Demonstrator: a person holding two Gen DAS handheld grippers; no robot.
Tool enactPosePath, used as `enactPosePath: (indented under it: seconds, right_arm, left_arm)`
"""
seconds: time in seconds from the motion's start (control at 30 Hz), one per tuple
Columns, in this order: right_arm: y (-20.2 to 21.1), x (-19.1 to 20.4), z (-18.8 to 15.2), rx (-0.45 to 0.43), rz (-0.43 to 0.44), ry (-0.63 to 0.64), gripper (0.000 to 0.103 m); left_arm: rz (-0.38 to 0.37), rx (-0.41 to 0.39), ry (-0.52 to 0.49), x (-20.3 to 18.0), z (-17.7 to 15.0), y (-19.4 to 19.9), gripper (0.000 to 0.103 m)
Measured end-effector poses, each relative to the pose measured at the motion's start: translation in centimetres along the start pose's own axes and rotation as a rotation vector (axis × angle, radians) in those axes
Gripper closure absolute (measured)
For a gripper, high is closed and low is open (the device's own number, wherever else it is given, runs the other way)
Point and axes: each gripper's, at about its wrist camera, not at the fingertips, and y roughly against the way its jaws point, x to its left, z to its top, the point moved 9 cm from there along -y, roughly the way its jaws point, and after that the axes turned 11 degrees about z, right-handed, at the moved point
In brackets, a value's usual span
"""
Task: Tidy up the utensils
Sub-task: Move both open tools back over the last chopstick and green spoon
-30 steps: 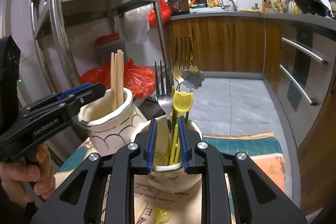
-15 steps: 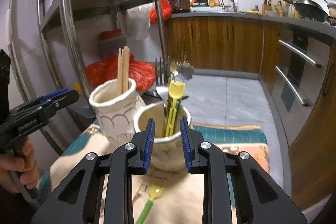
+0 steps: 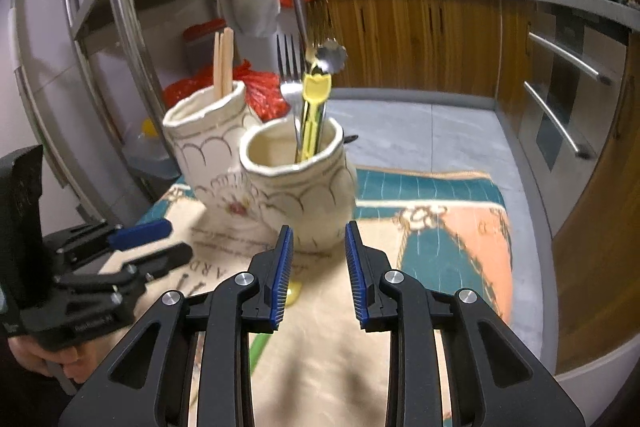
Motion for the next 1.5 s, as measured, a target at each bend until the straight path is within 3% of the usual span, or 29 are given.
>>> enactPosePath:
  seconds: [0.57, 0.67, 0.77, 0.93, 1.13, 1.5]
  right_arm:
    - [-0.5, 0.1, -2.3, 0.070, 0.025, -0.011, 0.065]
    - [-0.8, 0.5, -2.6, 0.095, 0.033, -0.006, 0.065]
    - [-1.1, 0.8, -3.2, 0.125, 0.041, 0.004, 0.064]
    - [-2.3, 2.0, -4.7, 0.208, 0.057, 0.033, 0.064]
    - [-3.2, 3.3, -6.2, 0.279, 0.071, 0.064, 0.056]
    - [-4.8, 4.7, -7.7, 0.356, 0.033, 0.112, 0.055]
  left_arm:
    - [-0.031, 0.108, -0.152, -4.9, -3.9, -2.0, 0.060]
    - [-0.018, 0.116, -0.187, -5.3, -4.5, -2.3, 0.078]
    - [-0.022, 0.125, -0.194, -5.1, -4.6, -2.3, 0.090]
    - [-0.015, 0.137, -0.182, -4.0, -4.6, -2.4, 0.096]
    - [-0.006, 0.156, -0.172, -2.0, -4.5, -2.6, 0.097]
    - [0.002, 0.181, -0.216, 0.1, -5.0, -2.2, 0.097]
